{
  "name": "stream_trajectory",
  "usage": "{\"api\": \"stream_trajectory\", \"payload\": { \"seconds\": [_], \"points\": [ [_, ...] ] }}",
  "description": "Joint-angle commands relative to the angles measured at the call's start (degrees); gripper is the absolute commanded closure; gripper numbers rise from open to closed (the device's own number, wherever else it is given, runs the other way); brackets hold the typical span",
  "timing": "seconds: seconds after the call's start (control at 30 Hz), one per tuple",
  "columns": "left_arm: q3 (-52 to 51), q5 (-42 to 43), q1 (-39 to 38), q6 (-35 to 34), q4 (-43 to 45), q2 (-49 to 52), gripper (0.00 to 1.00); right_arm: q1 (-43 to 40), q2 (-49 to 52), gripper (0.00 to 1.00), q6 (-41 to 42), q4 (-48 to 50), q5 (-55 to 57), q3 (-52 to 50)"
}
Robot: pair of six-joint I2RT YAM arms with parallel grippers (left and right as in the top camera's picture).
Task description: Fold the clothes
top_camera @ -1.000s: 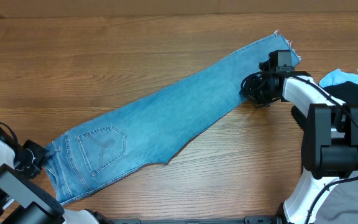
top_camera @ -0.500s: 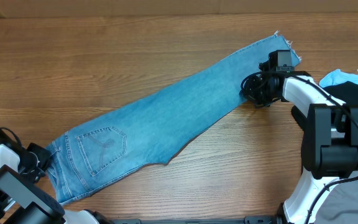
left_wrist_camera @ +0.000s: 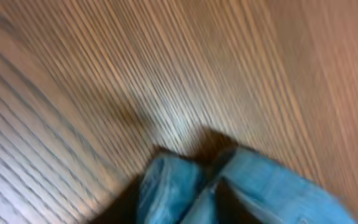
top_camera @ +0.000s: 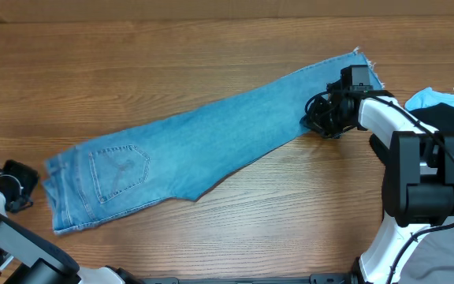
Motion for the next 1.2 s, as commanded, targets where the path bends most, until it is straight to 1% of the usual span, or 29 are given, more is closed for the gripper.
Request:
{"api": "stream_trajectory", "payload": {
  "seconds": [0.0, 0.1, 0.17, 0.27, 0.33, 0.4, 0.47, 0.53, 0.63, 0.7, 0.73, 0.8, 0.83, 0.97, 1.1, 1.17],
  "points": [
    [2.08, 1.2, 0.7, 0.28, 0.22, 0.04, 0.4, -1.36, 2.43, 0.82, 0.28, 0.17, 3.61, -1.55],
    [2.4, 7.15, 0.7, 0.83, -1.11, 0.02, 0.39, -1.36, 2.43, 0.82, 0.28, 0.17, 3.61, -1.53],
    [2.4, 8.9, 0.48, 1.73, -3.41, 0.02, 0.39, -1.36, 2.43, 0.82, 0.28, 0.2, 3.61, -1.53],
    [1.99, 8.44, -0.79, 3.78, -8.46, 0.17, 0.39, -1.36, 2.43, 0.82, 0.28, 0.55, 3.63, -1.53],
    [1.31, 6.1, -1.81, 4.63, -10.38, 0.33, 0.39, -1.36, 2.43, 0.82, 0.28, 0.63, 3.63, -1.53],
    [-0.68, 2.75, -3.13, 4.59, -10.14, 0.39, 0.37, -1.36, 2.43, 0.82, 0.28, 0.79, 3.63, -1.53],
    [-2.54, 2.54, -3.91, 4.5, -8.39, 0.39, 0.37, -1.36, 2.43, 0.82, 0.28, 0.79, 3.63, -1.53],
    [-3.85, 2.49, -4.55, 4.39, -7.23, 0.39, 0.4, -1.36, 2.43, 0.82, 0.28, 0.74, 3.61, -1.53],
    [-5.31, 1.84, -5.27, 4.66, -6.67, 0.39, 0.48, -1.36, 2.43, 0.82, 0.28, 0.76, 3.61, -1.53],
    [-5.81, 1.9, -5.51, 4.68, -6.73, 0.39, 0.58, -1.36, 2.43, 0.82, 0.28, 0.76, 3.61, -1.53],
    [-5.9, 1.99, -5.64, 4.68, -6.93, 0.39, 0.65, -1.36, 2.43, 0.81, 0.28, 0.76, 3.61, -1.53],
    [-5.88, 3.43, -5.84, 4.72, -7.41, 0.39, 0.84, -1.36, 2.43, 0.81, 0.28, 0.7, 3.61, -1.53],
    [-5.4, 6.01, -5.68, 5.46, -8.11, 0.37, 0.96, -1.36, 2.43, 0.81, 0.31, 0.46, 3.61, -1.53],
    [-0.9, 9.73, -4.74, 6.21, -15.06, 0.26, 0.96, -1.36, 2.43, 0.81, 0.31, 0.13, 3.61, -1.53],
    [6.8, 9.57, -4.48, 10.12, -26.97, 0.24, 0.96, -1.36, 2.43, 0.81, 0.28, 0.15, 3.61, -1.53],
    [10.36, 7.87, -4.46, 10.64, -32.13, 0.24, 0.96, -1.36, 2.43, 0.81, 0.28, 0.15, 3.63, -1.53]
  ]
}}
